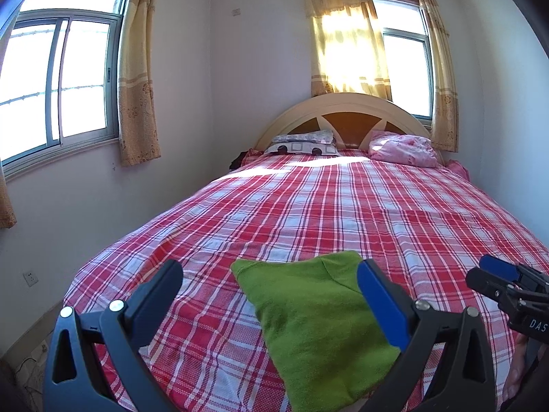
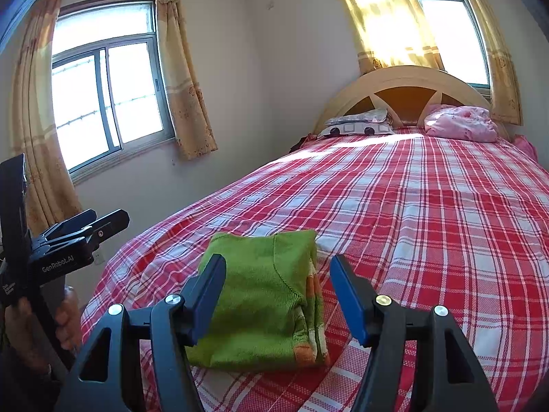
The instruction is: Fold small clothes
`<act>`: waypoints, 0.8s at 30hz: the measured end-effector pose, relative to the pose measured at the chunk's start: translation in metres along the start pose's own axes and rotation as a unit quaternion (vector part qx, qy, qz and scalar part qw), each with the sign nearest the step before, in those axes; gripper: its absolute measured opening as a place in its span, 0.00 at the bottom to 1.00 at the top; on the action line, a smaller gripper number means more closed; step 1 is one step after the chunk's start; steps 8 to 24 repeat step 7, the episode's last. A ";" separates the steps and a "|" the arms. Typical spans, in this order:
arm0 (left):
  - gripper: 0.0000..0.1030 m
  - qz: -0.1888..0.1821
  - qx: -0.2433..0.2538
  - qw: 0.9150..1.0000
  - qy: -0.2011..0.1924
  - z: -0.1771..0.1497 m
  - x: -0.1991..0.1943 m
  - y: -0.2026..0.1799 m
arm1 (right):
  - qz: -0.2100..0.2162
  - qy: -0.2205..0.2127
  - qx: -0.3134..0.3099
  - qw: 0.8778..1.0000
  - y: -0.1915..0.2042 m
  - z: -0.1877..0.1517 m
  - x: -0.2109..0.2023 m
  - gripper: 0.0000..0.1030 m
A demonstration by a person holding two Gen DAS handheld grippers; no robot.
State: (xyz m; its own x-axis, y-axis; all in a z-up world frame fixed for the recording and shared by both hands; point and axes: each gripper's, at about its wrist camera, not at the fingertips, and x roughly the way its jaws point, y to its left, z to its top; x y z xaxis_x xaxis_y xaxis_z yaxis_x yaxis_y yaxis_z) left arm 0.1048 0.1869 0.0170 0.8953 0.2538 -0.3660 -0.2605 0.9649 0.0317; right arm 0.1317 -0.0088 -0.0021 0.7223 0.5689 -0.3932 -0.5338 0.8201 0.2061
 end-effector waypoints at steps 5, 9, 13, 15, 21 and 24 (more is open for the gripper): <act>1.00 0.012 -0.001 1.000 -0.012 0.000 -0.001 0.004 | 0.002 0.005 -0.004 1.000 0.003 -0.002 0.001 0.62; 1.00 0.013 0.002 1.000 -0.015 -0.001 -0.002 0.003 | 0.002 0.007 -0.005 1.000 0.004 -0.003 0.001 0.62; 1.00 0.013 0.002 1.000 -0.015 -0.001 -0.002 0.003 | 0.002 0.007 -0.005 1.000 0.004 -0.003 0.001 0.62; 1.00 0.013 0.002 1.000 -0.015 -0.001 -0.002 0.003 | 0.002 0.007 -0.005 1.000 0.004 -0.003 0.001 0.62; 1.00 0.013 0.002 1.000 -0.015 -0.001 -0.002 0.003 | 0.002 0.007 -0.005 1.000 0.004 -0.003 0.001 0.62; 1.00 0.013 0.002 1.000 -0.015 -0.001 -0.002 0.003 | 0.002 0.007 -0.005 1.000 0.004 -0.003 0.001 0.62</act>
